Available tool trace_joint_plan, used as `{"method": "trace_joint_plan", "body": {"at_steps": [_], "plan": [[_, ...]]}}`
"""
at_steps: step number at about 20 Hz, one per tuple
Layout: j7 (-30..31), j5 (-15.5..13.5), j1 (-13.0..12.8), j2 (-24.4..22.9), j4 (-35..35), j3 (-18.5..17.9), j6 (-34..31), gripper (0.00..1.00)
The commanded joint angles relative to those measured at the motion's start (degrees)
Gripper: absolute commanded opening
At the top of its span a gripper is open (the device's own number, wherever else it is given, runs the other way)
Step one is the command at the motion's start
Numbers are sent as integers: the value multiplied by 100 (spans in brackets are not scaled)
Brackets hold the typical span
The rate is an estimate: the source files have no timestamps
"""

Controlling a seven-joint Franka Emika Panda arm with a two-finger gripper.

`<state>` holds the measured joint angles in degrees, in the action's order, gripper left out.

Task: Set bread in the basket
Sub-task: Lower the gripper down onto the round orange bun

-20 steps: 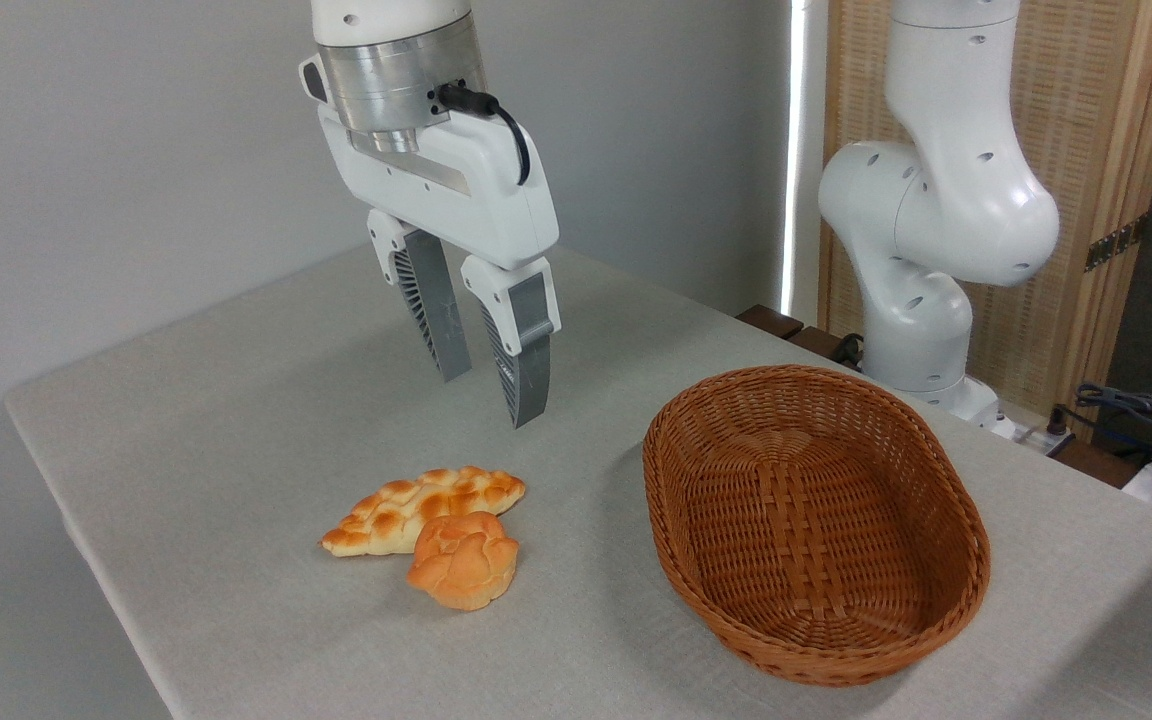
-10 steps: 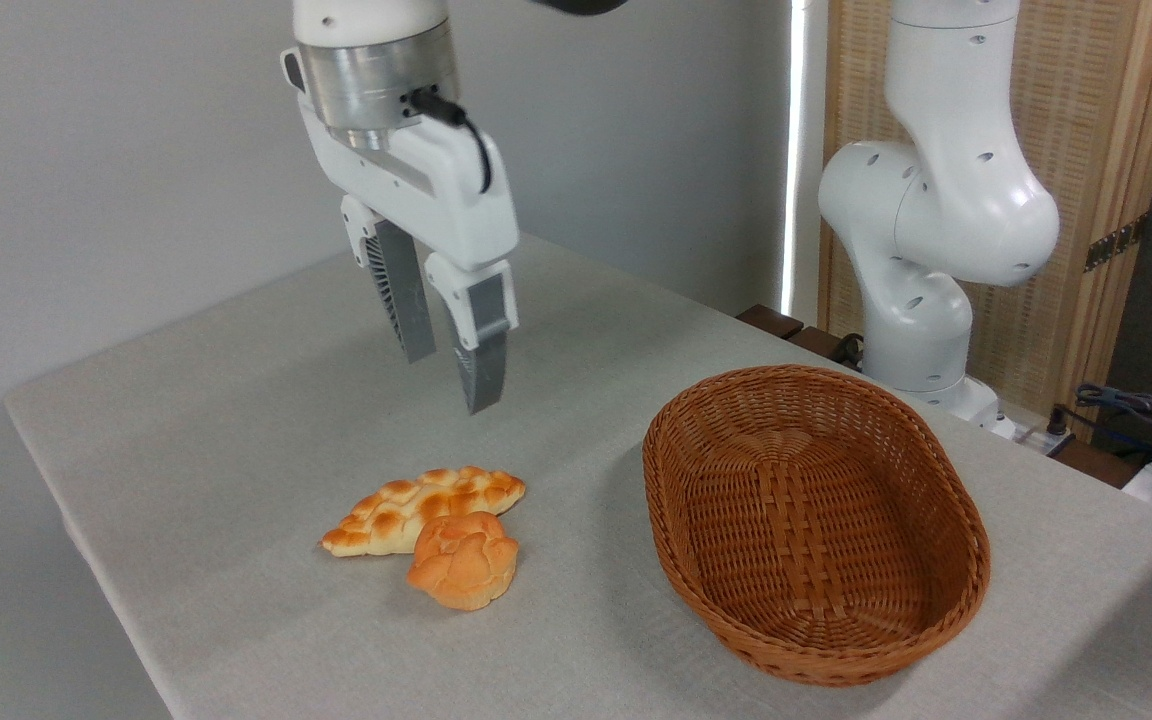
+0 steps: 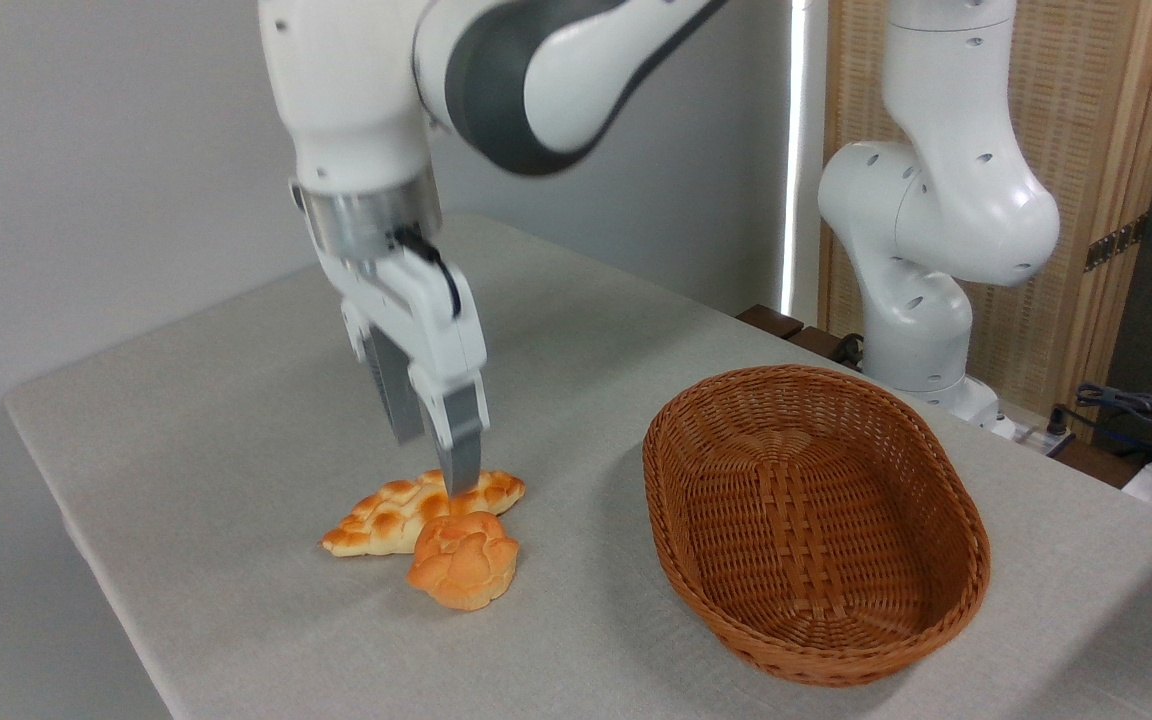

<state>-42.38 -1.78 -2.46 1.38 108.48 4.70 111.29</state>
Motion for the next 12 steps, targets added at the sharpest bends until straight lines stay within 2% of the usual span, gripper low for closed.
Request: {"method": "trace_joint_plan", "body": {"at_steps": [1,2,5,12], "plan": [[-86,152,35,108,427,-4,726,100],[-103,169,35,126,533,-4,814,100],[-112,538,35,179,700,-4,921,100],[-139,556,35,223,718,-4,965,98]]}}
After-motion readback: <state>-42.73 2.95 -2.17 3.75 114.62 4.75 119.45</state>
